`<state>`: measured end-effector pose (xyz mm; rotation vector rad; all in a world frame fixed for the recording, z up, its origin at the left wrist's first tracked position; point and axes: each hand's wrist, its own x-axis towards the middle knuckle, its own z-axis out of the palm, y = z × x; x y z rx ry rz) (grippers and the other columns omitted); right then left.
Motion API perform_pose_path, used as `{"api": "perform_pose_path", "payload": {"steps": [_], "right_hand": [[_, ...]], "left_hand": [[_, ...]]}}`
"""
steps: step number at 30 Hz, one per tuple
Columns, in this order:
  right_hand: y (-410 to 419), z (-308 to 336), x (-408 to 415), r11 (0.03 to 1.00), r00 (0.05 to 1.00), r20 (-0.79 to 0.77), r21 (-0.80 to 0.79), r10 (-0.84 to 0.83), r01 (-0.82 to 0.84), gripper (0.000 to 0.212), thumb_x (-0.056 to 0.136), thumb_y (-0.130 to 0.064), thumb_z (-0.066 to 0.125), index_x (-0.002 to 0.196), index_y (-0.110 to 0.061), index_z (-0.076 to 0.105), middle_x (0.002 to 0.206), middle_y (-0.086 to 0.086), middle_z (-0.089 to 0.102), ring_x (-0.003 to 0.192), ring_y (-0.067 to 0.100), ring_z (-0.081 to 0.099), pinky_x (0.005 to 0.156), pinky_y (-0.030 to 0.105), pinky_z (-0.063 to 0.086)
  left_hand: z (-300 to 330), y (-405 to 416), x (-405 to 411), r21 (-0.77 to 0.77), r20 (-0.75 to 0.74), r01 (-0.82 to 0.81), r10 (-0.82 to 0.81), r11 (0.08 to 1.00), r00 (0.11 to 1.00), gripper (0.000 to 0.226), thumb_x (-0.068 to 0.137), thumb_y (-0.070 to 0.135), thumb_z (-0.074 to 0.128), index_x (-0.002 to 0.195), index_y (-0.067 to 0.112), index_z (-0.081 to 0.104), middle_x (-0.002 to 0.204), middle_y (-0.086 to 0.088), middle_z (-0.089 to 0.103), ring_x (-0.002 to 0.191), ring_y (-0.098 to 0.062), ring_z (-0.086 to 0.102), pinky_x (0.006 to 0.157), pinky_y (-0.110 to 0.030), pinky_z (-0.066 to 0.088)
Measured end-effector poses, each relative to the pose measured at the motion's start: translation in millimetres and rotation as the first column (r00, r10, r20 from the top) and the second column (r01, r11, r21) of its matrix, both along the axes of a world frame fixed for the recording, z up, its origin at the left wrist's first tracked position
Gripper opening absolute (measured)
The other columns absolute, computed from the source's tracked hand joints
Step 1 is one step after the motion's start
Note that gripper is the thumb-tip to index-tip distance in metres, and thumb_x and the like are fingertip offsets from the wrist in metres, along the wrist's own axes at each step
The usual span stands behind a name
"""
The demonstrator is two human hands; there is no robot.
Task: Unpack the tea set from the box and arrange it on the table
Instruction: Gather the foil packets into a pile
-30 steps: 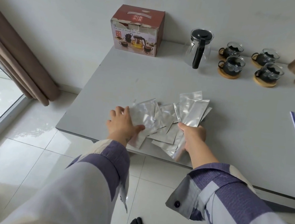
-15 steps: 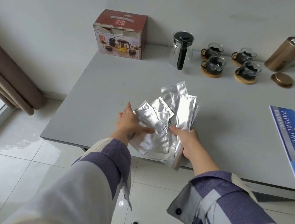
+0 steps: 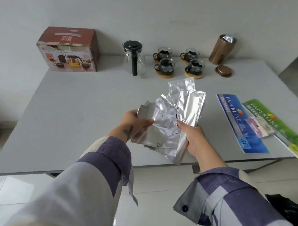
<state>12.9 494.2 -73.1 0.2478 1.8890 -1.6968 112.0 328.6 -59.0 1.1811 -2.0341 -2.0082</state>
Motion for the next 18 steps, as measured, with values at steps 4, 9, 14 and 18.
{"api": "perform_pose_path", "payload": {"steps": [4, 9, 14, 18], "right_hand": [[61, 9, -28, 0.995, 0.995, 0.018, -0.016, -0.098, 0.098, 0.040, 0.078, -0.027, 0.077, 0.110, -0.009, 0.062, 0.096, 0.007, 0.068, 0.092, 0.029, 0.065, 0.089, 0.045, 0.053], [163, 14, -68, 0.966, 0.967, 0.016, -0.050, -0.254, 0.254, 0.054, 0.070, -0.033, 0.078, 0.117, -0.016, 0.060, 0.109, 0.009, 0.068, 0.101, 0.032, 0.064, 0.092, 0.051, 0.051], [287, 24, -99, 0.925, 0.925, -0.007, 0.002, -0.379, 0.379, 0.045, 0.079, -0.030, 0.071, 0.116, -0.008, 0.059, 0.110, 0.016, 0.066, 0.101, 0.037, 0.063, 0.094, 0.052, 0.050], [388, 16, -111, 0.893, 0.892, -0.046, 0.013, -0.450, 0.451, 0.044, 0.081, -0.022, 0.066, 0.122, -0.011, 0.056, 0.106, 0.011, 0.066, 0.101, 0.033, 0.063, 0.096, 0.050, 0.049]], "left_hand": [[17, 52, -47, -0.114, -0.009, 0.108, -0.110, 0.988, 0.994, 0.046, 0.076, 0.015, 0.079, 0.118, 0.008, 0.060, 0.096, -0.005, 0.066, 0.069, -0.016, 0.060, 0.053, -0.021, 0.048], [29, 148, -114, -0.257, -0.022, 0.247, -0.261, 0.934, 0.965, 0.047, 0.075, 0.024, 0.079, 0.117, 0.016, 0.060, 0.101, -0.002, 0.065, 0.087, -0.022, 0.062, 0.081, -0.038, 0.055], [28, 271, -169, -0.263, -0.065, 0.352, -0.381, 0.898, 0.922, 0.052, 0.077, 0.021, 0.077, 0.124, 0.012, 0.056, 0.107, -0.003, 0.063, 0.087, -0.020, 0.056, 0.078, -0.032, 0.050], [13, 373, -200, -0.268, -0.027, 0.456, -0.479, 0.849, 0.877, 0.051, 0.080, 0.019, 0.074, 0.125, 0.007, 0.054, 0.109, -0.008, 0.062, 0.091, -0.022, 0.056, 0.079, -0.030, 0.047]]}}
